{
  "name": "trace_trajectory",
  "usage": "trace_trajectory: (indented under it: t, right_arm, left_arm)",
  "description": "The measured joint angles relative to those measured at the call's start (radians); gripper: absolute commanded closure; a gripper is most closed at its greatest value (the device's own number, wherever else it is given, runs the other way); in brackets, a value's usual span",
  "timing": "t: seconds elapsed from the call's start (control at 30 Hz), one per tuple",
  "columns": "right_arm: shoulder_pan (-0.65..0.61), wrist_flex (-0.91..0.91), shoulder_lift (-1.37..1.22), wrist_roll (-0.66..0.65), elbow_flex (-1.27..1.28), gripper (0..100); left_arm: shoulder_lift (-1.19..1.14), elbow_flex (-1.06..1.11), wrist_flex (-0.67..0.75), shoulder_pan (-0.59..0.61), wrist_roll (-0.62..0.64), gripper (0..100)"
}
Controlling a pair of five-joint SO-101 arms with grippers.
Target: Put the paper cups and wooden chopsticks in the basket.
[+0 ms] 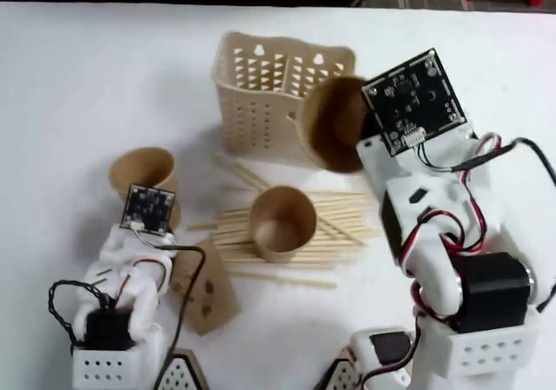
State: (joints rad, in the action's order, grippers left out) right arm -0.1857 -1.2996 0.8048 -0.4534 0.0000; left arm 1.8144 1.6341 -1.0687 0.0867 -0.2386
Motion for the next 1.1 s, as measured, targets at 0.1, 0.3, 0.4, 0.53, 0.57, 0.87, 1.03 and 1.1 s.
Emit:
trace_trajectory:
  t: [0.1,0.3,0.4,0.53,0.57,0.87,1.03,1.1]
  right_arm:
    - [-0.043,0.089,0.0,0.04,0.0,97.5]
    - [-0.06,0.252,-0.095,0.104,-0.002,97.7]
    - [-0.063,0.307,-0.196,0.143,-0.002,97.7]
    - [-0.063,0.331,-0.307,0.201,-0.002,97.6]
    - [-0.063,0.331,-0.33,0.218,-0.002,97.6]
    - [-0.04,0.358,-0.456,0.324,-0.002,97.8]
    - [-0.005,0.368,-0.476,0.339,-0.002,97.8]
    - [0.003,0.385,-0.477,0.339,-0.002,97.8]
  left_arm:
    - [0.0,0.0,0.0,0.0,0.0,97]
    - [0.0,0.0,0.0,0.0,0.0,97]
    - [0.0,0.0,0.0,0.0,0.0,97]
    - [0.0,0.0,0.0,0.0,0.0,97]
    - [0.0,0.0,0.0,0.0,0.0,97]
    - [0.0,0.0,0.0,0.0,0.0,97]
    - [0.0,0.0,0.0,0.0,0.0,97]
    - [0.0,0.0,0.0,0.0,0.0,97]
